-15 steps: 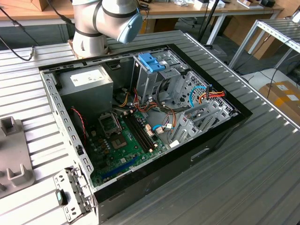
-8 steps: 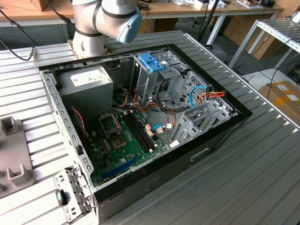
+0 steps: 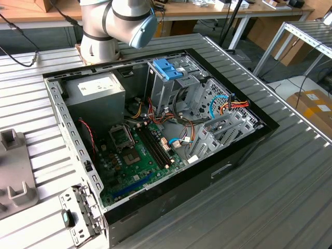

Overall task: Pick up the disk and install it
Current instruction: 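Reach for the disk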

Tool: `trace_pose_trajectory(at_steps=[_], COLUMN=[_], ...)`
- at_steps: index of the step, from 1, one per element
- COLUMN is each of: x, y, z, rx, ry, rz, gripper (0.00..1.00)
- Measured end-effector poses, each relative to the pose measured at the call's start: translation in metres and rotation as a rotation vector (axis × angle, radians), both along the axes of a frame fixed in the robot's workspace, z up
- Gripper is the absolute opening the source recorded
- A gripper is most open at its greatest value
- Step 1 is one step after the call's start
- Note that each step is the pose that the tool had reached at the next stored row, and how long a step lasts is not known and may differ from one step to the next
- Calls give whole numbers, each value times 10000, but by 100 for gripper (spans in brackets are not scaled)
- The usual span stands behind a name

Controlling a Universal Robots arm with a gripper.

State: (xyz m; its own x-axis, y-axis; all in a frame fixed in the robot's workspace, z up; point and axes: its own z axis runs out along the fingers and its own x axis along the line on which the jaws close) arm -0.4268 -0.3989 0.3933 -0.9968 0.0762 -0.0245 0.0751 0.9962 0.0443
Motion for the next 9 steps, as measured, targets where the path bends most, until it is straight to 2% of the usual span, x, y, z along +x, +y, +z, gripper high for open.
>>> trace_pose_trajectory(at_steps=[9], x=[-124], y=[0], z=[0], rx=[0], ry=[1], rz=[0], gripper=[10])
